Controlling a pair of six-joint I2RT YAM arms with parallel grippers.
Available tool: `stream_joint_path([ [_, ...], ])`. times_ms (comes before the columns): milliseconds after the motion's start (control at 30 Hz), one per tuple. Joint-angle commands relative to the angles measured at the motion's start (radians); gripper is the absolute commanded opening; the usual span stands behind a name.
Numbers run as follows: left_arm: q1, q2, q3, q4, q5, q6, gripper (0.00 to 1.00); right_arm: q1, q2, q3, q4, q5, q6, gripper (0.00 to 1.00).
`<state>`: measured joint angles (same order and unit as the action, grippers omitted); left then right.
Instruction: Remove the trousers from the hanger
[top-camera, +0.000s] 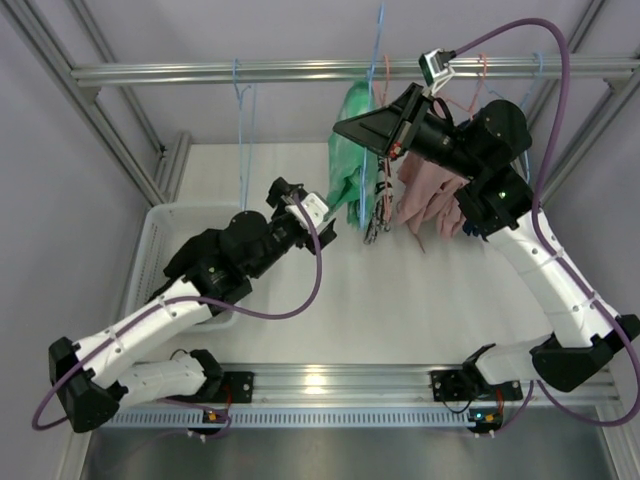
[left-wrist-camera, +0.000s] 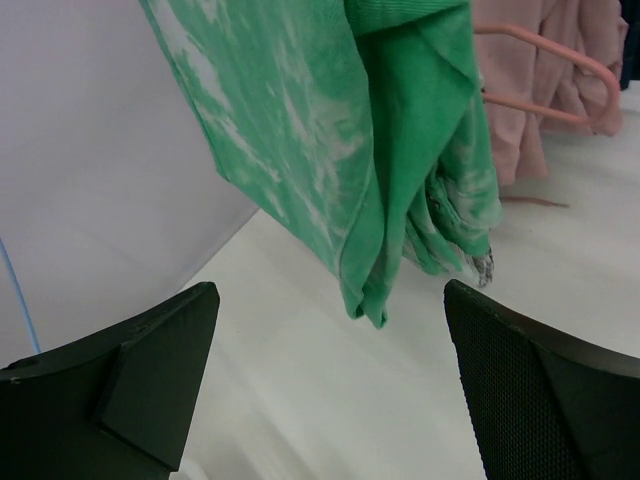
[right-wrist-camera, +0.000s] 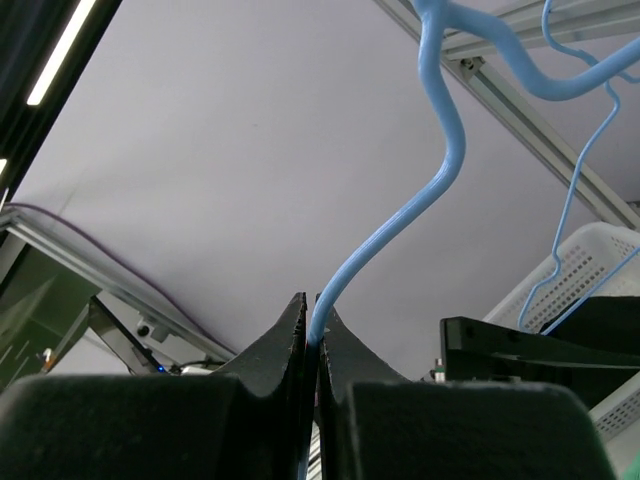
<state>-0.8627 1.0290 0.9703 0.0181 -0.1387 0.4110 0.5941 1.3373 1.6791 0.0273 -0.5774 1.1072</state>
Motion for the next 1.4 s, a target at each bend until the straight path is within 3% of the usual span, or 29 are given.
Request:
stream_joint_path([
  [0,-0.004,0.057,-0.027,0.227,-0.090,-0.041,0.99,0.010,-0.020,0.105,0.168,0.019,-0.058,0.00],
  [233,-0.002,0.147,-0.045,0.394,-0.093,-0.066,0.99,0.010,-0.018,0.116,0.168,0.016,-0.052,0.00],
  [500,0.050,0.221,0.007,0.440,-0.148,-0.101,0.98,0.010,-0.033,0.113,0.161,0.014,-0.032,0.00],
  [967,0.076,0.328,0.082,0.545,-0.059,-0.118,0.93,0.010,-0.075,0.077,0.163,-0.002,0.003,0.00],
  [1167,0.082,0.344,0.137,0.553,-0.067,-0.094,0.59,0.010,-0.092,0.061,0.160,-0.002,-0.003,0.00],
  [1200,0.083,0.339,0.146,0.546,-0.065,-0.089,0.49,0.007,-0.096,0.041,0.158,-0.001,-0.010,0.00],
  [1233,0.083,0.335,0.159,0.536,-0.065,-0.090,0.32,0.006,-0.107,0.030,0.154,0.004,-0.013,0.00],
  [1300,0.083,0.304,0.197,0.479,-0.062,-0.098,0.15,-0.005,-0.119,-0.011,0.146,0.007,-0.033,0.00],
  [1333,0.083,0.293,0.208,0.458,-0.064,-0.106,0.02,-0.005,-0.136,-0.030,0.145,0.008,-0.043,0.00],
  [1367,0.083,0.264,0.221,0.433,-0.064,-0.124,0.00,-0.005,-0.145,-0.048,0.145,0.011,-0.056,0.00],
])
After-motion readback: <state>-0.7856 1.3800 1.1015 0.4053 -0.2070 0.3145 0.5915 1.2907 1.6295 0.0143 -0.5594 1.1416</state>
